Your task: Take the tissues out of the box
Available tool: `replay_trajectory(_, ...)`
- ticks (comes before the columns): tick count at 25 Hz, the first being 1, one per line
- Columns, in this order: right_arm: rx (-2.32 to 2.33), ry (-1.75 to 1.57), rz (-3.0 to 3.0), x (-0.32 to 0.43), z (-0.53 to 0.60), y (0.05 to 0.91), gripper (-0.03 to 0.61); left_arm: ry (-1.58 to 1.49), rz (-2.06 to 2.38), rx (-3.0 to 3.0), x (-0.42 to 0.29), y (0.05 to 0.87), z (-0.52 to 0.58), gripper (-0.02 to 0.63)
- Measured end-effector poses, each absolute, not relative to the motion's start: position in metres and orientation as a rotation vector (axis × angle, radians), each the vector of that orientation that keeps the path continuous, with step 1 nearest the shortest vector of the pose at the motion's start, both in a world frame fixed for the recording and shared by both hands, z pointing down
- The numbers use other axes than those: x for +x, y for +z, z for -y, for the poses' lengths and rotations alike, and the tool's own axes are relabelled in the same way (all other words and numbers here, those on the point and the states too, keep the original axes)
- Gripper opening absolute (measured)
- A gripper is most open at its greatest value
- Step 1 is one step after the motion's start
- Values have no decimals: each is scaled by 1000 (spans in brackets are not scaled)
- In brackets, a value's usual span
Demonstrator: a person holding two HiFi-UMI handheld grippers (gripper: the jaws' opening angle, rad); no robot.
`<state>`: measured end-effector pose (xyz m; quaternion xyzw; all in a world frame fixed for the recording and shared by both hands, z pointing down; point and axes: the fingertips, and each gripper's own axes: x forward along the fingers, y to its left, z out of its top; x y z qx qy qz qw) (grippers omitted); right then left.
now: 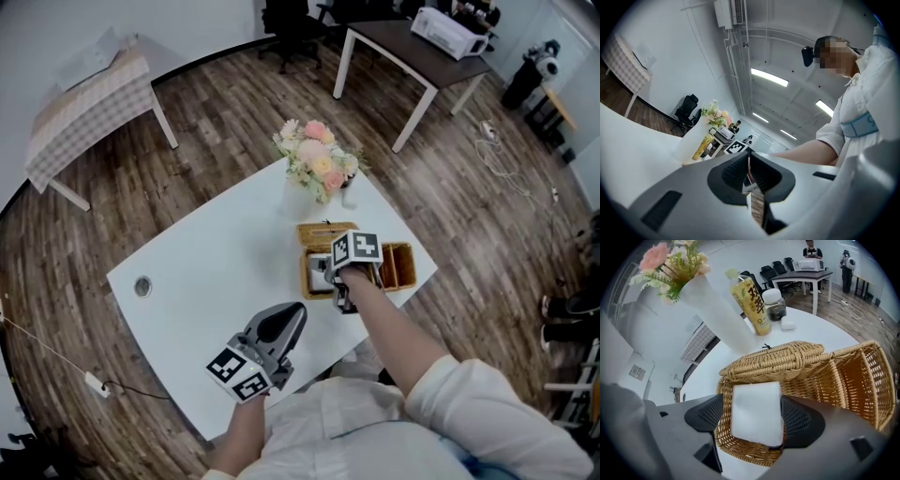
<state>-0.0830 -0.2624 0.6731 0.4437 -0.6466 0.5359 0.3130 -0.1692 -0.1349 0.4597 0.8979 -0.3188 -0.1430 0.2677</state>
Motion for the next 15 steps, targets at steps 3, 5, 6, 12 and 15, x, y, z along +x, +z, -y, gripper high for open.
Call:
replay_trajectory(3, 1162, 1434, 1647, -83, 262, 680, 379, -391, 864, 2422, -171, 458, 135, 2)
replay_trajectory(5, 1153, 1443, 1614, -82, 260, 684, 379, -394, 867, 2422, -172, 458, 135, 2)
replay_trajectory(6, 1141, 1429, 1600, -82, 258, 686, 379, -395, 868, 2422, -173, 458, 135, 2)
replay_trajectory(12, 1083, 1325, 1546, -81, 251, 694, 387, -386, 866, 2421, -172, 459, 135, 2)
replay_trajectory(15, 1056, 1317, 1526, -82, 248, 697, 390, -378, 860, 2422, -171, 459, 136, 2)
